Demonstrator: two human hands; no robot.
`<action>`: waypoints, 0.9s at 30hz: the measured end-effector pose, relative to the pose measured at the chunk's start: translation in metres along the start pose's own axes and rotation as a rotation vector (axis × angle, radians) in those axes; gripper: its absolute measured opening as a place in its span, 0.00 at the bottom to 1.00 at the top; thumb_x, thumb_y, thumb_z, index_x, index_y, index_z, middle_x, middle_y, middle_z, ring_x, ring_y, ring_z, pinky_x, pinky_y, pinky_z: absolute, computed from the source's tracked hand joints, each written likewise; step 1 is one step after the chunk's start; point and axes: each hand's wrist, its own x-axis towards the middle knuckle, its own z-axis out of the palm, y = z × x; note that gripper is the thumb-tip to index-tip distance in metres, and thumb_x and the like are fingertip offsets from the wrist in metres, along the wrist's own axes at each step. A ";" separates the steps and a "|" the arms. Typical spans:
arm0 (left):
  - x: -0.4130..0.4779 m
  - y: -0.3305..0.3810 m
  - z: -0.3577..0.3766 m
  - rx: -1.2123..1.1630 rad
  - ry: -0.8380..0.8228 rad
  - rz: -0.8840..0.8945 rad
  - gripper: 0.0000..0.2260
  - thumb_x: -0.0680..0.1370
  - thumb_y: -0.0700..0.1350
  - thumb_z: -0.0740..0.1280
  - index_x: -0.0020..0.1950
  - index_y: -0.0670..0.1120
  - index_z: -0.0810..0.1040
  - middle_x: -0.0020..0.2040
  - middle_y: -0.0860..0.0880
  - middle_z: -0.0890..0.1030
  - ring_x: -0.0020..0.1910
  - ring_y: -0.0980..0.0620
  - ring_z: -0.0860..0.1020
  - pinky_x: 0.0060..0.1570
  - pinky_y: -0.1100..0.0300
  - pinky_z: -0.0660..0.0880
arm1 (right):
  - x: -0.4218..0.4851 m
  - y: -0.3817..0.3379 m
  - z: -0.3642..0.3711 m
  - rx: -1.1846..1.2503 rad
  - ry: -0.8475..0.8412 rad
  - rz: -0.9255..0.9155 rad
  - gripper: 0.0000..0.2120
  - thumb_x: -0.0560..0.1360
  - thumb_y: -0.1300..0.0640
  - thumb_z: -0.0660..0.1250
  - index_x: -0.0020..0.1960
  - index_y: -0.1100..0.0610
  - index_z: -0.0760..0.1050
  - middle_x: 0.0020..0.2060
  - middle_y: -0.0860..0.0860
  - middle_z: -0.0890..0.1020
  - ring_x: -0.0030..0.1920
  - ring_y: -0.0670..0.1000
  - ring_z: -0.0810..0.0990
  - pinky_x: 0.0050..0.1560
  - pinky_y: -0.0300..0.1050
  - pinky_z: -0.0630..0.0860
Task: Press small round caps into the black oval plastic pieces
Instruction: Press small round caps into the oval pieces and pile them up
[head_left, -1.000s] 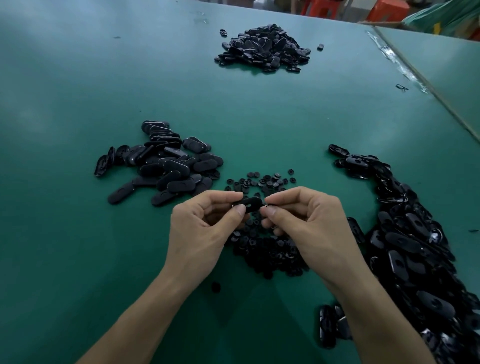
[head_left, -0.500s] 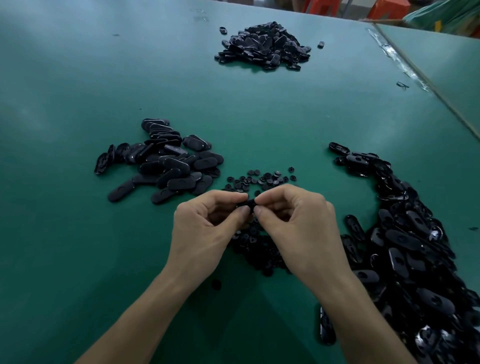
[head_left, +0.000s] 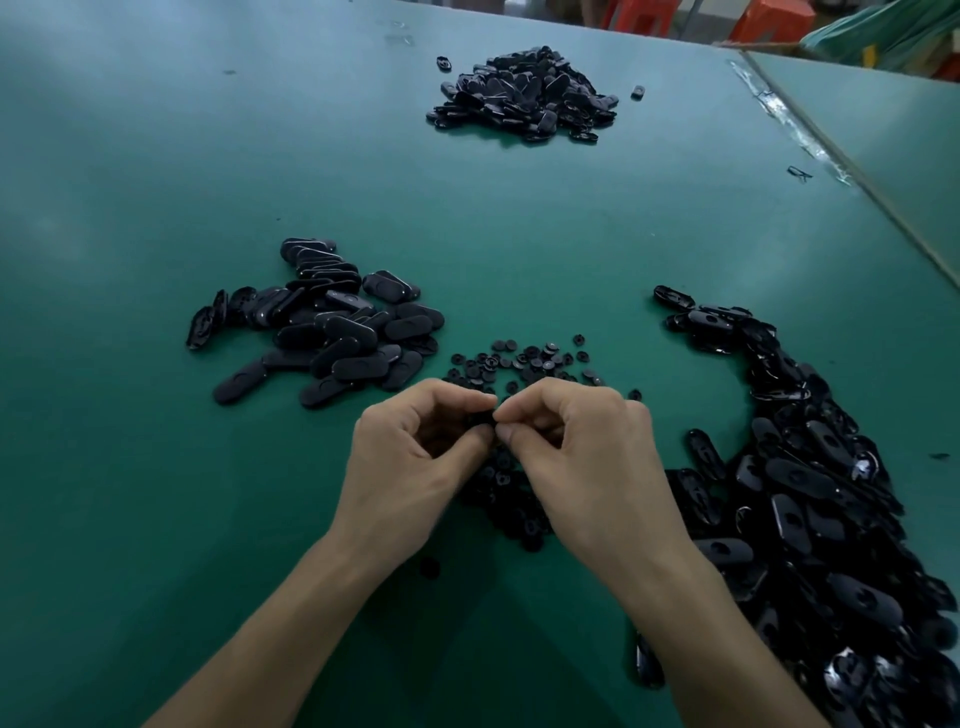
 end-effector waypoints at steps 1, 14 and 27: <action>0.000 0.000 0.000 0.005 -0.001 -0.002 0.14 0.74 0.32 0.73 0.48 0.53 0.83 0.44 0.53 0.87 0.44 0.54 0.85 0.44 0.64 0.80 | -0.001 -0.001 0.001 -0.004 0.022 0.000 0.07 0.75 0.61 0.73 0.46 0.49 0.85 0.37 0.42 0.84 0.40 0.40 0.82 0.44 0.34 0.78; 0.002 0.003 -0.003 -0.207 0.042 -0.050 0.10 0.71 0.44 0.73 0.52 0.45 0.82 0.43 0.48 0.87 0.41 0.55 0.85 0.41 0.67 0.79 | -0.008 -0.008 0.009 -0.012 0.096 -0.105 0.08 0.77 0.60 0.72 0.54 0.52 0.86 0.45 0.45 0.83 0.44 0.40 0.81 0.46 0.28 0.75; 0.004 0.002 -0.005 -0.209 0.008 -0.039 0.10 0.73 0.37 0.73 0.48 0.52 0.85 0.42 0.48 0.87 0.40 0.57 0.84 0.41 0.67 0.78 | 0.003 0.002 -0.007 0.107 -0.036 -0.042 0.11 0.76 0.59 0.73 0.56 0.49 0.84 0.44 0.40 0.84 0.46 0.37 0.82 0.47 0.27 0.75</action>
